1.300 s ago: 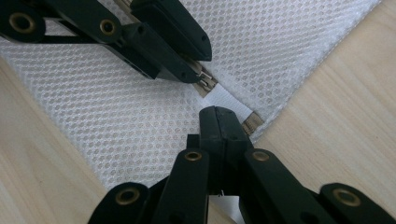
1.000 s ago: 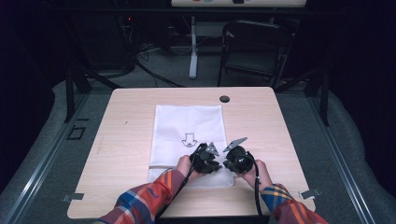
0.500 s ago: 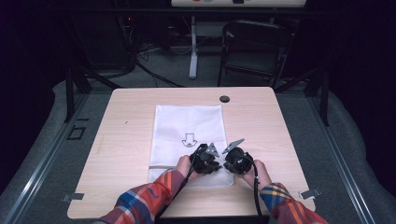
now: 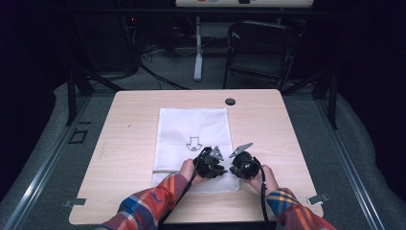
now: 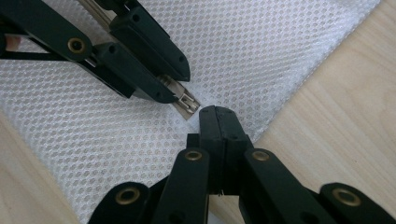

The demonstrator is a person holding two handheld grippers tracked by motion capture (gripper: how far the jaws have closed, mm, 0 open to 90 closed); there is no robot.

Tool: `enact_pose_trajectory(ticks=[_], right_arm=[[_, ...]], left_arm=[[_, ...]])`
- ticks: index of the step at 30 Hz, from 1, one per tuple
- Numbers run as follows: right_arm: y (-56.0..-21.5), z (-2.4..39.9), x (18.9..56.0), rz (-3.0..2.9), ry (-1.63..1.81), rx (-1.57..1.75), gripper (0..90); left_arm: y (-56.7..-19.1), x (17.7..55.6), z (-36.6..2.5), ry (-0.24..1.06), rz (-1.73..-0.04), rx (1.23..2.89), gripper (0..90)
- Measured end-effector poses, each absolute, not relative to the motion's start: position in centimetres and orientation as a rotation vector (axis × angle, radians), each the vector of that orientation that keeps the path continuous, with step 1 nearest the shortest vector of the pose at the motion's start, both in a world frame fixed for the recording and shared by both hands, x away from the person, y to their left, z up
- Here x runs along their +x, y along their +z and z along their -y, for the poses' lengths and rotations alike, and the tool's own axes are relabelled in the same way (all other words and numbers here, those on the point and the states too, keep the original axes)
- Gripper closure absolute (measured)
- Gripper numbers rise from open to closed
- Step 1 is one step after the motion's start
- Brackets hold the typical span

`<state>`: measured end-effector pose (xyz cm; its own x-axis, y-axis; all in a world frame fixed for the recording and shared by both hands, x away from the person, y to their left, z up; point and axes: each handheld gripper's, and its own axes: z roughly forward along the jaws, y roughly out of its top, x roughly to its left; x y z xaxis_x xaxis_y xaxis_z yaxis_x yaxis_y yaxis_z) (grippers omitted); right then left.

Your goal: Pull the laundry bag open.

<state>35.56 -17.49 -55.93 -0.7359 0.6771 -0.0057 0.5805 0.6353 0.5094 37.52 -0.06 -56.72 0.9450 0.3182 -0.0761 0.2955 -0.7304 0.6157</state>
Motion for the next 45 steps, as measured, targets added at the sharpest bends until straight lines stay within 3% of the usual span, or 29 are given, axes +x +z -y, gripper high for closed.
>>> enact_pose_trajectory(ticks=[34,45], right_arm=[[-56.4,16.3,36.0,-2.651,0.837,0.966,90.0],[-56.6,16.4,35.9,-2.644,0.859,0.966,90.0]], left_arm=[[-57.3,37.9,-1.6,-0.008,-0.501,2.372,80.3],[-57.0,37.6,-1.4,0.033,-0.497,2.408,81.1]])
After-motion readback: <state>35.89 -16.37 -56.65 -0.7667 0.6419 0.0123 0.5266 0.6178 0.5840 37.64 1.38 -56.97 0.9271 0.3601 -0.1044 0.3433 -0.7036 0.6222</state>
